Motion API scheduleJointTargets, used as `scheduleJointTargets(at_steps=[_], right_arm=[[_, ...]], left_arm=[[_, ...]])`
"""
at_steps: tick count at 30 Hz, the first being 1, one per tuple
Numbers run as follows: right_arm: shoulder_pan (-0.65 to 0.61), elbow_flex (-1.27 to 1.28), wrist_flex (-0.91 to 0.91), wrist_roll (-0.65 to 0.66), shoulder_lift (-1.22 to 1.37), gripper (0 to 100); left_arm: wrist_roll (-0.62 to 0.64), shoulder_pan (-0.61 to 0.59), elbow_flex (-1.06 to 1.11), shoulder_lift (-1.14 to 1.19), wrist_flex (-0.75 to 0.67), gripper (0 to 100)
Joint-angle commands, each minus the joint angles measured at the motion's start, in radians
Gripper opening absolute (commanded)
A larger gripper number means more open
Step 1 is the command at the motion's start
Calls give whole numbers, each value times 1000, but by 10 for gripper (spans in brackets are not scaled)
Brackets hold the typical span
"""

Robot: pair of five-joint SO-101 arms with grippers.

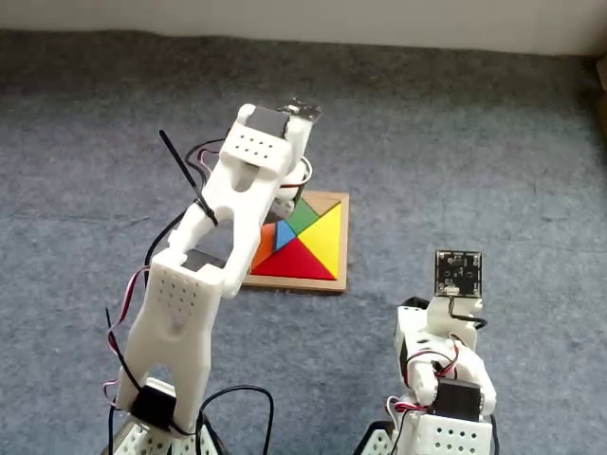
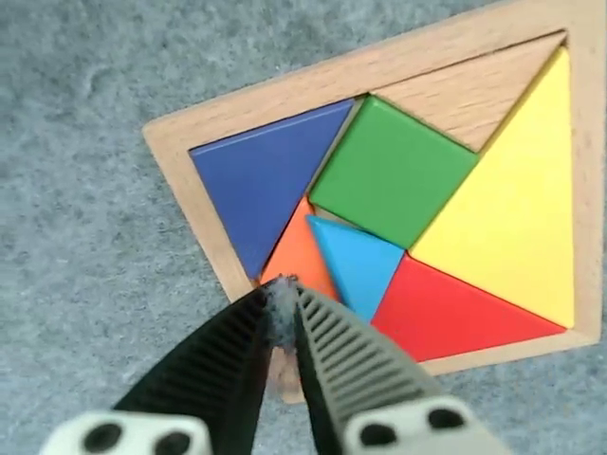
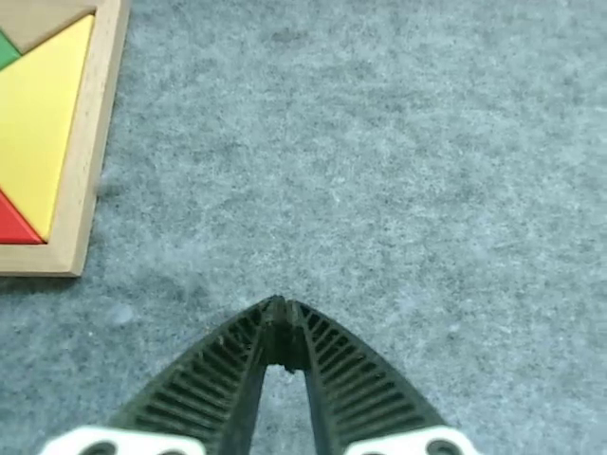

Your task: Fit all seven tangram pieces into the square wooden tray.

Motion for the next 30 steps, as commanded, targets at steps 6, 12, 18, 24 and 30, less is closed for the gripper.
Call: scheduleJointTargets(at_steps=[6,12,18,24,30], right_arm=[[12,105,-4,-5,-8,11],[12,105,-4,-5,-8,11],[12,105,-4,-5,-8,11],[12,105,-4,-5,-8,11],[12,105,-4,-5,-8,11]], left_arm=[[-2,-2,-22,-5,-2,5],[-3,45,-28,64,-17,5],[-3,85,-50,137,-51,5],[0,77,-105,53,15,5],[66,96,8,-65,14,5]])
